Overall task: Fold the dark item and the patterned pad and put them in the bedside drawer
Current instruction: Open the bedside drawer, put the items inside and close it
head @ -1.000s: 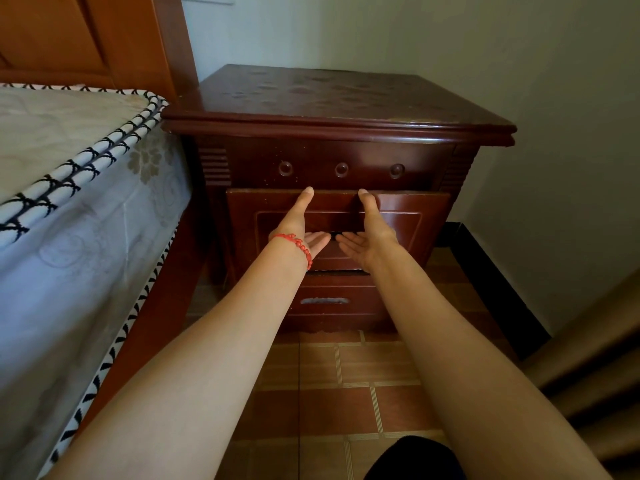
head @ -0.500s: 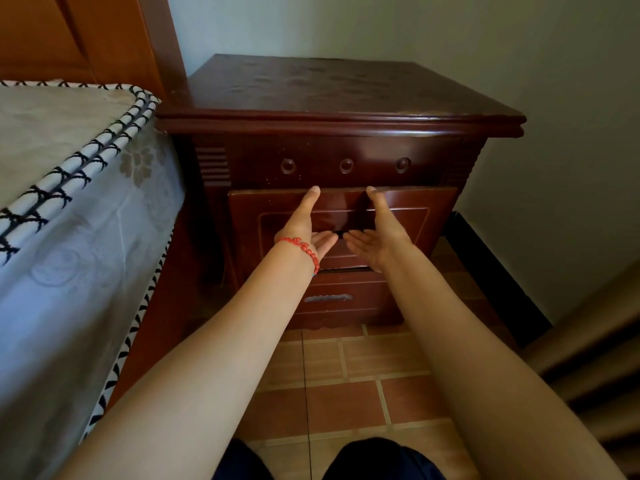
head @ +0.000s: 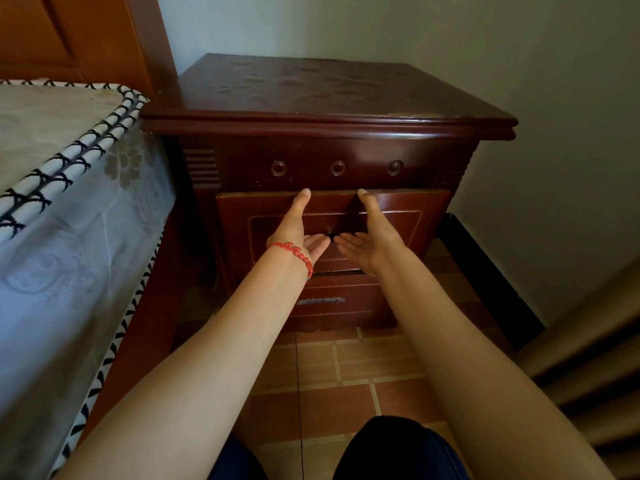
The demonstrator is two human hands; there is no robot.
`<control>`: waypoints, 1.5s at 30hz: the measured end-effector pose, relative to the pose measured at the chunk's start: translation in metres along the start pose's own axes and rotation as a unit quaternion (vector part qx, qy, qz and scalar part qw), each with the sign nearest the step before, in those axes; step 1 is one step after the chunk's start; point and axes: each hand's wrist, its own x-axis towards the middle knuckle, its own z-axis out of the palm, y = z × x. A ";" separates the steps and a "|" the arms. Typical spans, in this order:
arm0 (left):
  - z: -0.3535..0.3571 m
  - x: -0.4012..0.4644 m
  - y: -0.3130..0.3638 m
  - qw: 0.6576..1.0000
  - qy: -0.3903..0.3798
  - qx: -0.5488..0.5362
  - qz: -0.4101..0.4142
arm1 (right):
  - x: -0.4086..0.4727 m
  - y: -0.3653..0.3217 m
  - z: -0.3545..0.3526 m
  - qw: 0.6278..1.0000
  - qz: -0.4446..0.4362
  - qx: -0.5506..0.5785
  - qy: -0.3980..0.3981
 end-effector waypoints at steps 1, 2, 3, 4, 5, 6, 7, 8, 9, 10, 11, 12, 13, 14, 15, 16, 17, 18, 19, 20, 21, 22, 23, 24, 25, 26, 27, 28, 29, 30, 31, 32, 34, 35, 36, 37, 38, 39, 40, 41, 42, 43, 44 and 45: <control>0.000 0.000 -0.001 1.000 0.002 0.000 0.002 | 0.001 0.000 0.000 1.000 0.002 0.001 -0.004; 0.001 0.001 -0.001 1.000 0.004 0.000 0.004 | 0.002 0.000 -0.001 1.000 0.002 0.002 -0.006; 0.001 0.001 -0.002 1.000 0.007 -0.001 0.006 | 0.003 0.000 -0.001 1.000 0.003 0.001 -0.008; 0.002 0.002 -0.002 1.000 0.010 -0.003 0.006 | 0.004 0.000 -0.001 1.000 0.002 0.001 -0.010; 0.002 0.002 -0.002 1.000 0.012 -0.004 0.007 | 0.005 0.001 -0.001 1.000 0.001 -0.001 -0.012; 0.002 0.002 -0.002 1.000 0.013 -0.004 0.008 | 0.005 0.001 -0.001 1.000 -0.001 -0.004 -0.012; 0.002 0.001 -0.002 1.000 0.015 -0.003 0.008 | 0.005 0.001 -0.001 1.000 -0.003 -0.006 -0.012; 0.003 0.001 -0.002 1.000 0.016 -0.002 0.008 | 0.005 0.001 -0.001 1.000 -0.006 -0.009 -0.011; 0.004 0.001 -0.002 1.000 0.019 0.001 0.009 | 0.005 0.001 -0.001 1.000 -0.009 -0.011 -0.011; 0.005 0.001 -0.002 1.000 0.022 0.005 0.009 | 0.004 0.001 -0.001 1.000 -0.011 -0.012 -0.010; 0.006 0.000 -0.002 1.000 0.024 0.010 0.010 | 0.004 0.001 -0.001 1.000 -0.011 -0.012 -0.011; 0.007 -0.001 -0.001 1.000 0.026 0.014 0.011 | 0.003 0.000 0.000 1.000 -0.012 -0.011 -0.012; 0.007 -0.002 -0.001 0.999 0.027 0.017 0.012 | 0.002 0.000 0.001 1.000 -0.013 -0.010 -0.012; 0.007 -0.002 0.000 0.999 0.028 0.019 0.013 | 0.002 0.001 0.002 1.000 -0.014 -0.008 -0.012; 0.006 -0.002 0.000 0.999 0.029 0.019 0.015 | 0.002 0.002 0.003 1.000 -0.016 -0.007 -0.009; 0.006 -0.002 0.000 0.999 0.030 0.019 0.015 | 0.002 0.004 0.003 1.000 -0.017 -0.006 -0.006; 0.005 -0.003 -0.001 0.999 0.029 0.020 0.016 | 0.001 0.005 0.004 1.000 -0.018 -0.005 -0.004; 0.005 -0.004 -0.001 0.999 0.030 0.023 0.017 | 0.000 0.006 0.005 1.000 -0.019 -0.003 -0.003; 0.005 -0.004 -0.001 0.999 0.033 0.024 0.018 | 0.000 0.007 0.005 1.000 -0.021 -0.004 -0.001; 0.005 -0.003 -0.001 0.999 0.035 0.025 0.019 | 0.001 0.007 0.005 1.000 -0.022 -0.004 0.003; 0.005 -0.003 -0.001 0.999 0.037 0.025 0.018 | 0.001 0.008 0.004 1.000 -0.023 -0.004 0.007; 0.005 -0.004 -0.002 0.999 0.036 0.023 0.017 | 0.001 0.008 0.004 1.000 -0.024 -0.005 0.009; 0.005 -0.004 -0.002 0.999 0.036 0.020 0.016 | 0.000 0.008 0.004 1.000 -0.026 -0.006 0.008; 0.005 -0.005 -0.002 0.999 0.037 0.017 0.015 | 0.000 0.008 0.003 1.000 -0.028 -0.007 0.007; 0.004 -0.005 -0.002 0.999 0.040 0.014 0.012 | -0.001 0.009 0.003 1.000 -0.028 -0.006 0.008; 0.003 -0.005 -0.003 0.999 0.042 0.012 0.010 | -0.001 0.011 0.003 1.000 -0.028 -0.003 0.009; 0.003 -0.006 -0.004 0.999 0.043 0.012 0.009 | -0.001 0.012 0.002 1.000 -0.029 0.000 0.010; 0.003 -0.007 -0.004 0.999 0.042 0.010 0.009 | -0.001 0.013 0.003 0.999 -0.031 0.003 0.009; 0.003 -0.007 -0.003 0.999 0.041 0.008 0.010 | -0.001 0.014 0.003 0.999 -0.034 0.003 0.008; 0.003 -0.007 -0.003 0.999 0.040 0.005 0.009 | -0.001 0.013 0.004 0.999 -0.038 0.004 0.009; 0.003 -0.007 -0.002 0.999 0.039 0.002 0.008 | 0.000 0.013 0.004 0.999 -0.040 0.004 0.012; 0.003 -0.006 -0.002 0.999 0.038 0.002 0.007 | 0.002 0.012 0.005 0.999 -0.043 0.002 0.015; 0.005 -0.006 -0.002 0.999 0.032 0.004 0.009 | 0.004 0.009 0.006 0.999 -0.047 -0.008 0.017; 0.006 -0.005 -0.002 0.999 0.031 0.005 0.010 | 0.005 0.007 0.006 0.999 -0.048 -0.011 0.018; 0.007 -0.003 -0.001 0.999 0.032 0.006 0.011 | 0.006 0.006 0.007 0.999 -0.047 -0.012 0.017; 0.008 -0.001 0.000 0.999 0.034 0.007 0.011 | 0.007 0.005 0.007 0.999 -0.044 -0.012 0.015; 0.008 0.000 0.001 0.999 0.038 0.010 0.012 | 0.008 0.005 0.008 0.999 -0.041 -0.014 0.012; 0.009 0.002 0.003 0.999 0.040 0.012 0.014 | 0.009 0.004 0.008 0.999 -0.039 -0.015 0.007; 0.010 0.003 0.004 0.999 0.040 0.013 0.016 | 0.010 0.003 0.009 0.999 -0.039 -0.016 0.004; 0.011 0.004 0.005 0.999 0.040 0.013 0.018 | 0.011 0.002 0.009 0.999 -0.039 -0.015 0.004; 0.012 0.005 0.005 0.999 0.040 0.013 0.018 | 0.012 0.001 0.009 0.999 -0.038 -0.013 0.005; 0.012 0.005 0.006 0.999 0.040 0.013 0.017 | 0.013 0.000 0.010 0.999 -0.037 -0.011 0.006; 0.013 0.006 0.006 0.999 0.039 0.014 0.017 | 0.014 -0.001 0.010 0.999 -0.038 -0.011 0.007; 0.014 0.006 0.006 0.999 0.036 0.013 0.016 | 0.015 -0.002 0.011 0.999 -0.039 -0.011 0.008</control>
